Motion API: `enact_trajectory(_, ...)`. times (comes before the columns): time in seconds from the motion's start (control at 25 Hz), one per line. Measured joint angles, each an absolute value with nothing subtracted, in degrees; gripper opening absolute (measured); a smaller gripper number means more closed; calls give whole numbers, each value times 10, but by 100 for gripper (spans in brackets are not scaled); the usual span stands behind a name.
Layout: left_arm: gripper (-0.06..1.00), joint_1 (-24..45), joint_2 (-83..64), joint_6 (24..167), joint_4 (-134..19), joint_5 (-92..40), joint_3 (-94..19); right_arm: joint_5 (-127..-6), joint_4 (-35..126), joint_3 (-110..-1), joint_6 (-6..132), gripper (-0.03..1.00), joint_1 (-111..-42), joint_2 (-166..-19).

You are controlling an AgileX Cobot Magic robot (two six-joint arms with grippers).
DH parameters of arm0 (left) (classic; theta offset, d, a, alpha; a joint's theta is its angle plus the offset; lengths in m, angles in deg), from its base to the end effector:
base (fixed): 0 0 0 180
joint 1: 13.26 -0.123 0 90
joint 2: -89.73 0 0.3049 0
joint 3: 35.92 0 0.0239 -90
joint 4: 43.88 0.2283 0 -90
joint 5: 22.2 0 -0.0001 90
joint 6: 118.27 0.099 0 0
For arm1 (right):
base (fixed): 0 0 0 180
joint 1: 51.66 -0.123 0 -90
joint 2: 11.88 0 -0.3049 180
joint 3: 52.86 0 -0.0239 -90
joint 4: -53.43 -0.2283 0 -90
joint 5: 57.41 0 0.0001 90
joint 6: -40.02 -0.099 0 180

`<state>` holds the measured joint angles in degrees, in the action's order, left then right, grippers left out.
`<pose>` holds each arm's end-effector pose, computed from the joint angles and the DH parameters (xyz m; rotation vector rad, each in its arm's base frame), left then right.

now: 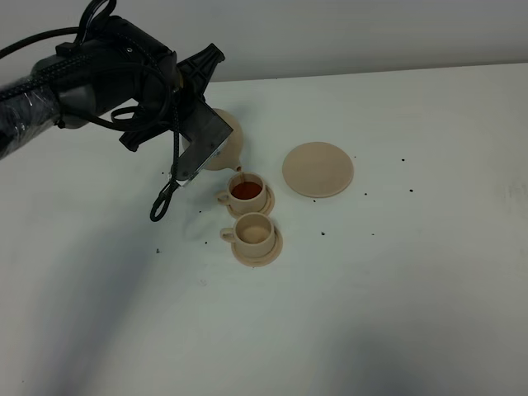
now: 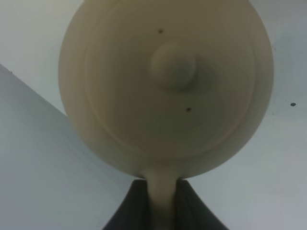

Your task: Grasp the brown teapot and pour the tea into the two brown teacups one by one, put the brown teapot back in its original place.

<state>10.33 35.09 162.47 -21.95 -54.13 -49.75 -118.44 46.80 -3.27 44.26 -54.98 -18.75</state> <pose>0.4274 -0.1653 0.2340 2.5325 0.9415 0.8798 -0.0387 0.0078 0.2602 -0.1405 2.0427 0.1286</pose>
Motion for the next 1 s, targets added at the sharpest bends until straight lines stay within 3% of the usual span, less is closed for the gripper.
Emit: enact_trajectory(1.0, 15, 107, 351, 1637, -219, -538, -498, -1184, 468, -33, 443, 49, -550, -187)
